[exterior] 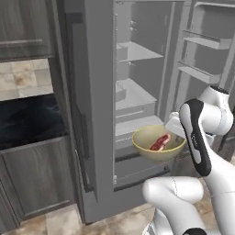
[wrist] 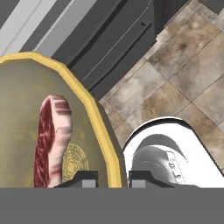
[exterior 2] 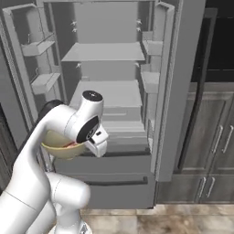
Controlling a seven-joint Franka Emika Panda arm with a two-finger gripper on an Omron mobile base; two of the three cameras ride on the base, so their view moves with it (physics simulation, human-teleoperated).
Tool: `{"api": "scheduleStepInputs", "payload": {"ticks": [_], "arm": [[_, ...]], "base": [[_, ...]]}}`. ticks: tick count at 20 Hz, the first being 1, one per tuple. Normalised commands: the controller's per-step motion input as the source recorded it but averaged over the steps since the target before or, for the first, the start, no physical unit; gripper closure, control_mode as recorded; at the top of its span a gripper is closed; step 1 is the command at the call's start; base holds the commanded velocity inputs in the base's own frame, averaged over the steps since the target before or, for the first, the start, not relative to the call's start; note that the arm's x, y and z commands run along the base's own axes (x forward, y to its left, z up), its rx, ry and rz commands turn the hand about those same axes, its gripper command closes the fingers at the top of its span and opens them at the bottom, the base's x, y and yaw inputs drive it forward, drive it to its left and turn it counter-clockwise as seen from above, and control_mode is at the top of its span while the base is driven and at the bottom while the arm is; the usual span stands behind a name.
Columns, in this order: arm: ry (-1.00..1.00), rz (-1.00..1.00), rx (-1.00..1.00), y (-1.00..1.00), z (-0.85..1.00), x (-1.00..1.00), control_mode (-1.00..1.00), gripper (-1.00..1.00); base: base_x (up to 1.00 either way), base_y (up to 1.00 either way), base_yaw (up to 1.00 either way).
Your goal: Place one of the steaks on the plate and the other in the bowl. Then place the bowl in the fridge.
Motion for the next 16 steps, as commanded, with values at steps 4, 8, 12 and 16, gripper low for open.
{"api": "scheduleStepInputs", "payload": {"ticks": [4, 8, 12, 16], "arm": [[0.0, 0.0, 0.0, 0.0, 0.0, 0.0, 1.0, 1.0], [0.0, 0.0, 0.0, 0.0, 0.0, 0.0, 1.0, 1.0], [0.0, 0.0, 0.0, 0.0, 0.0, 0.0, 1.0, 1.0], [0.0, 0.0, 0.0, 0.0, 0.0, 0.0, 1.0, 1.0]], "base": [[0.93, -0.11, 0.11], [0.47, -0.39, 0.18], [0.28, 0.02, 0.17], [0.31, -0.17, 0.26]]}}
